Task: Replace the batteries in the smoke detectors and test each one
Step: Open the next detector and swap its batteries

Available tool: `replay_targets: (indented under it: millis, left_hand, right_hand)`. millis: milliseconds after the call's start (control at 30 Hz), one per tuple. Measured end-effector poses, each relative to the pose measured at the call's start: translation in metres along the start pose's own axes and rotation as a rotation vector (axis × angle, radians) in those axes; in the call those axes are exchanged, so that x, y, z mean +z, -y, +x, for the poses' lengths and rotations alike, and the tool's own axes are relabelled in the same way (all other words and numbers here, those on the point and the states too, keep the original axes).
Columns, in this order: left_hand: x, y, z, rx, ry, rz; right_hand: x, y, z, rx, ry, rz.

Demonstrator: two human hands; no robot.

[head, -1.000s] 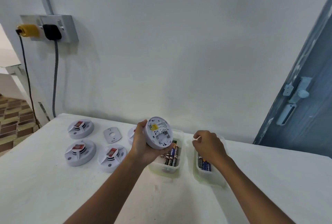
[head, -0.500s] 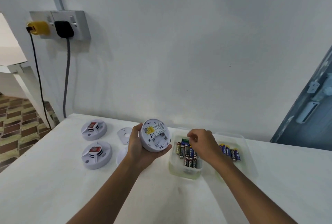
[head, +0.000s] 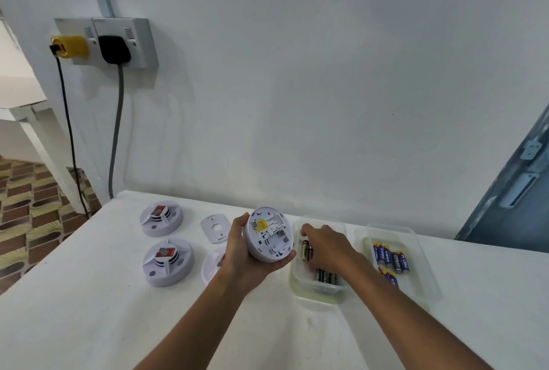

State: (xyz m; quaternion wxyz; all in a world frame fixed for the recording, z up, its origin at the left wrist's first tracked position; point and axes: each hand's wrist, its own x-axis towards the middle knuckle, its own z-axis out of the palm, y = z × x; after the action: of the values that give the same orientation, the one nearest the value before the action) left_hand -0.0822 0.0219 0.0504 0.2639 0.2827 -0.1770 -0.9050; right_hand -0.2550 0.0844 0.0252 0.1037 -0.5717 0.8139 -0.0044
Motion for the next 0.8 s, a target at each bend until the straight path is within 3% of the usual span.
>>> replay_targets:
  millis: [200, 367, 467, 567, 800]
  left_hand:
    - [-0.001, 0.002, 0.001, -0.004, -0.001, -0.013]
    - [0.003, 0.003, 0.003, 0.022, 0.020, -0.024]
    - [0.010, 0.004, 0.001, 0.022, 0.057, -0.025]
    - [0.014, 0.006, 0.001, -0.001, 0.105, -0.047]
    - [0.021, 0.008, 0.003, 0.032, 0.080, -0.075]
  right_hand:
    - [0.002, -0.003, -0.002, 0.057, -0.071, 0.188]
    - [-0.028, 0.003, -0.017, 0.074, -0.458, 0.780]
    - [-0.039, 0.017, -0.028, -0.035, -0.407, 0.970]
    - [-0.038, 0.026, -0.031, -0.067, -0.390, 0.939]
    - [-0.027, 0.038, -0.041, -0.096, -0.530, 0.661]
